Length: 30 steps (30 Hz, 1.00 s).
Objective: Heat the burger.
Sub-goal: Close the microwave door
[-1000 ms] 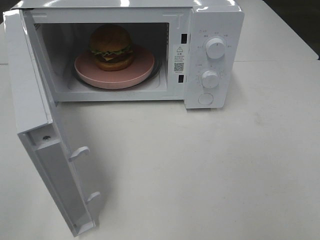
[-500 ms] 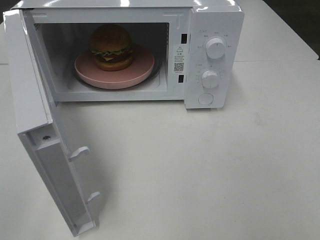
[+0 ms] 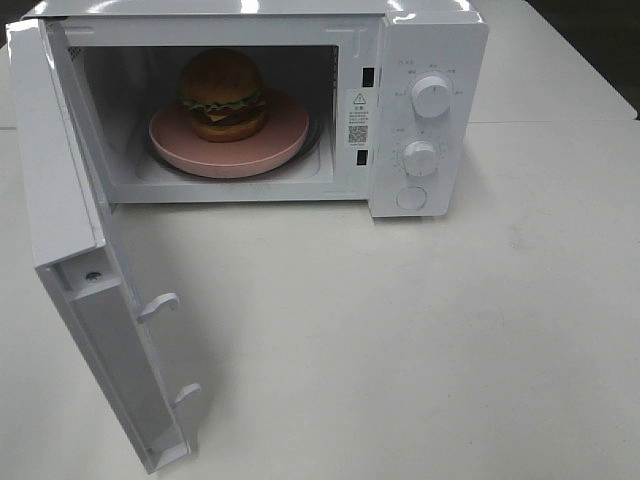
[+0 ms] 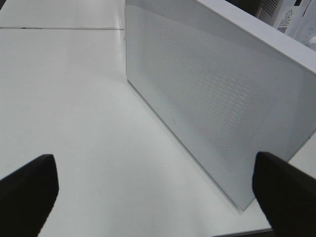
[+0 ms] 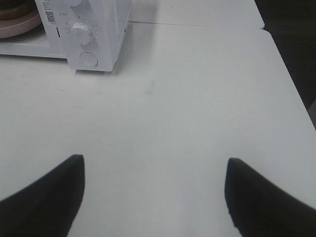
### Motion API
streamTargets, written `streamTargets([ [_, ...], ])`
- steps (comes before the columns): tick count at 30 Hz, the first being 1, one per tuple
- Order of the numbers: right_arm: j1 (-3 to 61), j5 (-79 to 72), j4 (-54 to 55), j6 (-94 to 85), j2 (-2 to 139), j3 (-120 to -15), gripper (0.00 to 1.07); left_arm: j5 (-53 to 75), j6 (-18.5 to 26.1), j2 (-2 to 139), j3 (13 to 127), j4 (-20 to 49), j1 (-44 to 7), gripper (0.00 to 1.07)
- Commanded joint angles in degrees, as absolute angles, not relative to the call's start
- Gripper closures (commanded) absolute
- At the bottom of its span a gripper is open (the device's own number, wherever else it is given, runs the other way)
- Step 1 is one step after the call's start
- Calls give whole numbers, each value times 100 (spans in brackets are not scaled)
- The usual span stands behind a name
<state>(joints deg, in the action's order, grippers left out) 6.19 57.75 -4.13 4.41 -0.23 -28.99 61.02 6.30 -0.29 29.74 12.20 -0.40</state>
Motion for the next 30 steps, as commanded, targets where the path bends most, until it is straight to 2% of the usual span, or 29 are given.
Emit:
streamTargets([
  [1,596,5707,-413,378,-178,-2876,32,6091,630,-126,2951,1272,-46,6],
  [24,596,5707,-413,378,-178,-2876,32,6091,596,-126,2951,1272,-46,6],
  [30,596,5707,-413,378,-178,-2876,32,5724,476,-34,3117,1266,-46,10],
])
